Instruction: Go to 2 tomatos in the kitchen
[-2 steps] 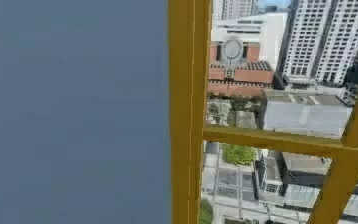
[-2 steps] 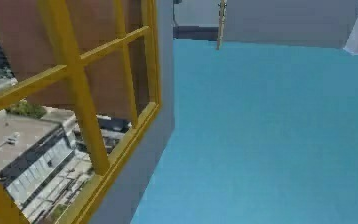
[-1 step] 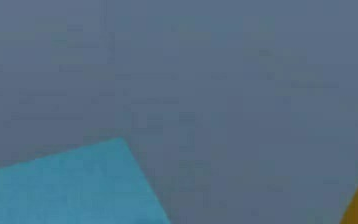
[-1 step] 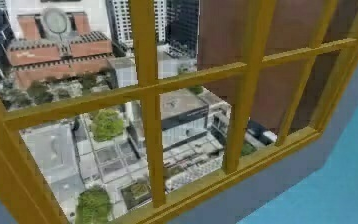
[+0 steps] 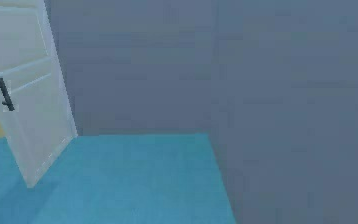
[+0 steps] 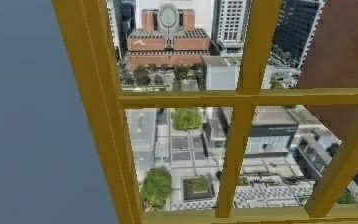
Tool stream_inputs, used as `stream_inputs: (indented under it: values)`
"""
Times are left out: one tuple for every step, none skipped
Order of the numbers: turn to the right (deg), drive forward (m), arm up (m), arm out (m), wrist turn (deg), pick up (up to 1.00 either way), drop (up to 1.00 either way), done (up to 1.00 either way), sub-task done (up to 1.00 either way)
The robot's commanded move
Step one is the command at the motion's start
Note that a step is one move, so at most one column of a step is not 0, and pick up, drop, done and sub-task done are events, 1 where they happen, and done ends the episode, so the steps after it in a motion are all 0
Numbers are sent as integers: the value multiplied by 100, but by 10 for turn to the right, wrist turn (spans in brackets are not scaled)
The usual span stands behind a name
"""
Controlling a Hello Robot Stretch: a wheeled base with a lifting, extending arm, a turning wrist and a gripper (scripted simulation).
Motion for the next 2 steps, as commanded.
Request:
stream_inputs:
  values:
    - [0,30,0,0,0,0,0,0,0]
    - [-360,0,0,0,0,0,0,0,0]
